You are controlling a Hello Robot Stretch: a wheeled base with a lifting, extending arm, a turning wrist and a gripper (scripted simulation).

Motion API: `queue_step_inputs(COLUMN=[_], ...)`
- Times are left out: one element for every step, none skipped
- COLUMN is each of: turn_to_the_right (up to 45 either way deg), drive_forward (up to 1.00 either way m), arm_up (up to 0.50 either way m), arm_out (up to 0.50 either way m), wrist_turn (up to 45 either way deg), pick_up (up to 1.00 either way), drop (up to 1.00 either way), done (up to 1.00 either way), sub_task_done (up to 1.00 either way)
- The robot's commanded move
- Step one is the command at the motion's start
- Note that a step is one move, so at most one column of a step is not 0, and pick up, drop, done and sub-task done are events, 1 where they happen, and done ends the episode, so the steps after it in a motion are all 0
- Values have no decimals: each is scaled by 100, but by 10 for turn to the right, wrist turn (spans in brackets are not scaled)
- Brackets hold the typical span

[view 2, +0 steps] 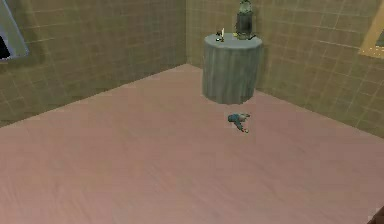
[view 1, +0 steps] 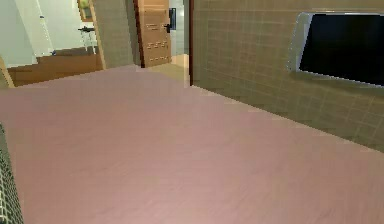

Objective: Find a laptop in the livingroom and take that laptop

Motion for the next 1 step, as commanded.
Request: queue_step_inputs(turn_to_the_right=[0], drive_forward=[45], arm_up=[0], arm_out=[0], wrist_turn=[0], pick_up=[0], drop=[0], done=[0], sub_task_done=[0])
